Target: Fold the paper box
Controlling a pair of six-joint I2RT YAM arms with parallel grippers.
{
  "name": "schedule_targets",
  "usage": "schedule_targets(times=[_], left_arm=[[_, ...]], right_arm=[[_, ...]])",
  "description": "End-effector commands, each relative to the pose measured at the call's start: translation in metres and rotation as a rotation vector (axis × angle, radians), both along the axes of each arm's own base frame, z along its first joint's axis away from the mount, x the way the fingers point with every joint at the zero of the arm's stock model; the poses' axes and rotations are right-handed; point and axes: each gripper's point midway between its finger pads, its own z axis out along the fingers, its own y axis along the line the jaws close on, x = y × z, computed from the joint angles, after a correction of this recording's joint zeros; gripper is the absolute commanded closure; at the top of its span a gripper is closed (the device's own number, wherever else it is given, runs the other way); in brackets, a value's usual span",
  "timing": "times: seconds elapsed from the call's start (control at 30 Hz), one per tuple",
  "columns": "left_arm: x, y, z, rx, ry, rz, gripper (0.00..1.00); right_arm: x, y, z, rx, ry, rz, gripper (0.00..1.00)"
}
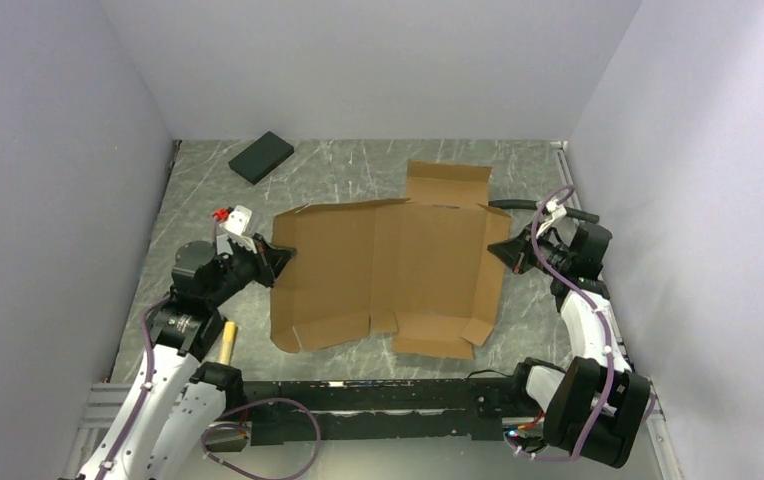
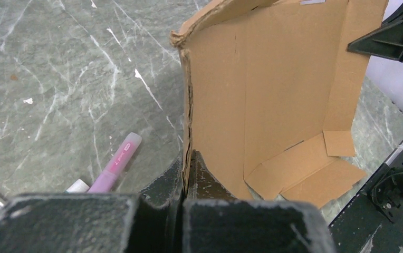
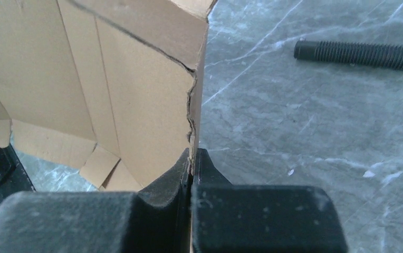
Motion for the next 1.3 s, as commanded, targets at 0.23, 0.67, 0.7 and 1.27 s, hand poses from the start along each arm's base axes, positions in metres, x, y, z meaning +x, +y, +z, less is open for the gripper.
schedule_targets(times=[0.23, 0.67, 0.7, 1.27], left_arm=[[0.008, -0.022, 0.044, -0.206, -0.141, -0.074, 1.00], [-0.013, -0.026, 0.017, -0.132, -0.003, -0.147, 0.71], [-0.016, -0.025, 0.017, -0.133, -0.003, -0.144, 0.68], [-0.024, -0.025, 0.126, -0.026, -0.183, -0.222, 0.17]], right_arm=[[0.047, -0.020, 0.112, -0.364, -0.432, 0.044, 1.00], [0.049, -0.005, 0.071, -0.444, -0.616, 0.161, 1.00], [0.047, -0.003, 0.068, -0.452, -0.627, 0.172, 1.00], [0.029, 0.009, 0.065, -0.401, -0.604, 0.231, 1.00]])
